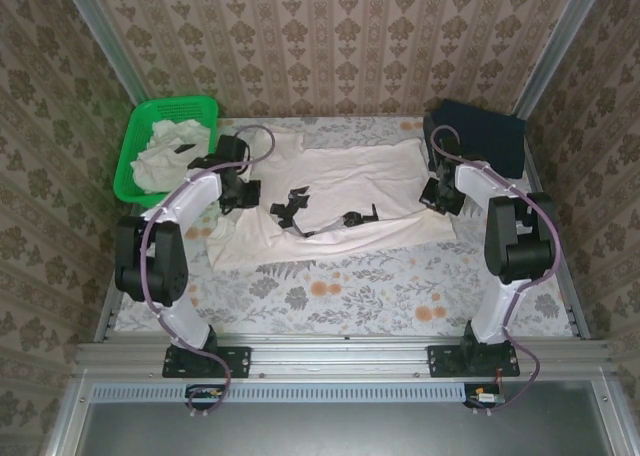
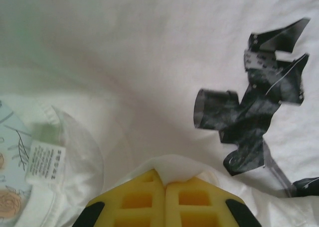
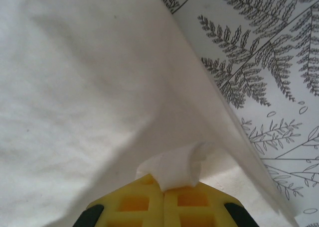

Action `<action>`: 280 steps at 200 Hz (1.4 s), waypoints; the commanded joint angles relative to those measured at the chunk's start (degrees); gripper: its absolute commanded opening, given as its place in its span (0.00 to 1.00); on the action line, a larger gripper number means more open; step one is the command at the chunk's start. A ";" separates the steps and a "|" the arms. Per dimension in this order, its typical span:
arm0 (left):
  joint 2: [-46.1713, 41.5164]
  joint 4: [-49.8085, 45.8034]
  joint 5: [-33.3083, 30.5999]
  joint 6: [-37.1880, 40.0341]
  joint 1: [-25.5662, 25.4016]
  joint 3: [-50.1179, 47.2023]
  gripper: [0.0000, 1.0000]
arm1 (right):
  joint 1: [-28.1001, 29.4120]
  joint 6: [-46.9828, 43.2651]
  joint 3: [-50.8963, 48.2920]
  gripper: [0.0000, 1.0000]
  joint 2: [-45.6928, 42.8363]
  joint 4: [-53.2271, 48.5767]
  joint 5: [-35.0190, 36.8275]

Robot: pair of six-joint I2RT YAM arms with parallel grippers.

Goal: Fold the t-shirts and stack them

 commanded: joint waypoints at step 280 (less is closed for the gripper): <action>-50.83 -16.77 -7.06 -13.33 -9.90 -21.04 0.00 | -0.68 -1.09 -27.60 0.04 -45.32 -4.81 -9.89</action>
